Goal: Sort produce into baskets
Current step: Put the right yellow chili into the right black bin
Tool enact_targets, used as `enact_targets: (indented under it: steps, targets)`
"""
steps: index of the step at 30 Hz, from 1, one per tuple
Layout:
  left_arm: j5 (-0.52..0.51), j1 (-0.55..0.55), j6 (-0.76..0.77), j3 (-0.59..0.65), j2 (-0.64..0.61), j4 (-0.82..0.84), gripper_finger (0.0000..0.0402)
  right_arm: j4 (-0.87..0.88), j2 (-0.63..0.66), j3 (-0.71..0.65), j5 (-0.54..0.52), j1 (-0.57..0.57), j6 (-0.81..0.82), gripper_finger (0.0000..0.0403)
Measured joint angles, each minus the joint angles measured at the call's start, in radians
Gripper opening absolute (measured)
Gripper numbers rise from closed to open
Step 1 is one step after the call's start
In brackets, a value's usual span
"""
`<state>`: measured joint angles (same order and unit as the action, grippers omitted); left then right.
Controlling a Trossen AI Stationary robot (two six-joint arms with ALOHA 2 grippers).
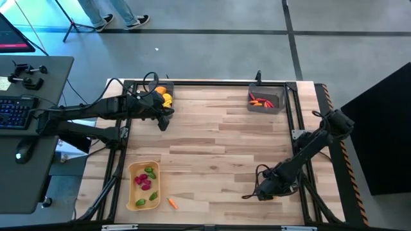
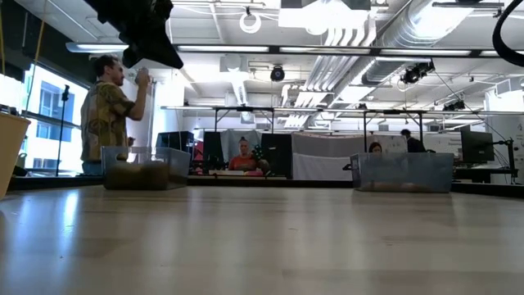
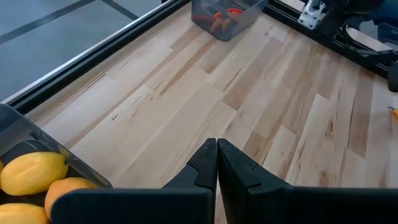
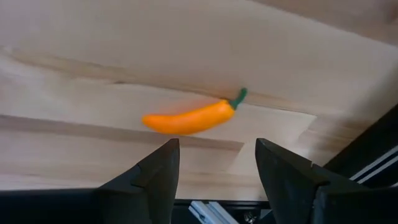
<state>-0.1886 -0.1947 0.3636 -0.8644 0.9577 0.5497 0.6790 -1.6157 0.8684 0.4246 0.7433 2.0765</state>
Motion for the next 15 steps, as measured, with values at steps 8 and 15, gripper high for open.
enact_targets:
  steps: [8, 15]
  targets:
    - [0.0, 0.0, 0.0, 0.0, 0.0, -0.003, 0.0, -0.053, -0.053, 0.0, 0.014, 0.004, -0.033, 0.0199]
    - [0.0, 0.0, 0.0, 0.0, 0.0, -0.016, 0.0, -0.052, -0.076, 0.0, 0.012, 0.004, -0.056, 0.0199]
